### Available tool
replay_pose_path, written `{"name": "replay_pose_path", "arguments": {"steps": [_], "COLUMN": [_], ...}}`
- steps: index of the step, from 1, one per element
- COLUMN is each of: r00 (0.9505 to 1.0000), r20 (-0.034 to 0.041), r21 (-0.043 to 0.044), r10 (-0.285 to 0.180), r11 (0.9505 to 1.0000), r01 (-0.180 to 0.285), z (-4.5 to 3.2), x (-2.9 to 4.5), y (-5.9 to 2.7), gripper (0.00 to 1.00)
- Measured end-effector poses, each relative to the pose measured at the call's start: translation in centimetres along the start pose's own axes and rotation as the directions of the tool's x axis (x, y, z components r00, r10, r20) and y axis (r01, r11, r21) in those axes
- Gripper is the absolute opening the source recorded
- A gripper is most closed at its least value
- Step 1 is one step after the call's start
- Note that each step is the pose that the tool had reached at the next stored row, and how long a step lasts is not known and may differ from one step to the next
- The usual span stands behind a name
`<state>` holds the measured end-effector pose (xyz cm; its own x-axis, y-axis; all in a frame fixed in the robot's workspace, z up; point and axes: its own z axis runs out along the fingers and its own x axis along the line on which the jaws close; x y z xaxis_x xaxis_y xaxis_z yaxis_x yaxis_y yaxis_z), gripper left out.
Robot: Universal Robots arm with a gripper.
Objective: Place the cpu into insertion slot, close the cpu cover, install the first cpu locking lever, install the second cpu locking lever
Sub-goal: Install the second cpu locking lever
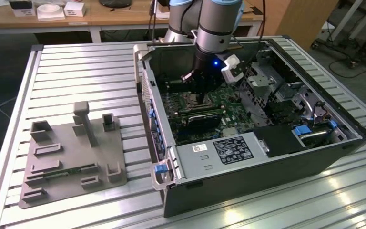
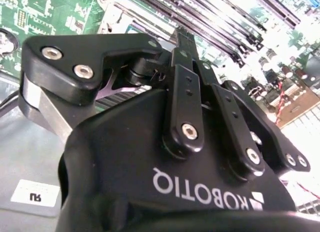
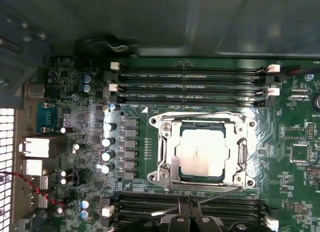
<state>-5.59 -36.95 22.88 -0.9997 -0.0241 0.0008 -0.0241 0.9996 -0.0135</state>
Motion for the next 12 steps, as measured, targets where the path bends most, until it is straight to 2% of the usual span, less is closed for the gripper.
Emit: {"name": "replay_pose_path", "arguments": {"steps": [6, 12], "r00": [1.0000, 1.0000], "r20": [0.0000, 0.0000], "r21": [0.0000, -0.0001], "r10": [0.000, 0.000], "r11": [1.0000, 1.0000], "r01": [0.000, 0.000], "z": [-0.01, 0.07], "x": [0.03, 0.98], "y": [-0.60, -0.66], "gripper": [0.10, 0.10]}}
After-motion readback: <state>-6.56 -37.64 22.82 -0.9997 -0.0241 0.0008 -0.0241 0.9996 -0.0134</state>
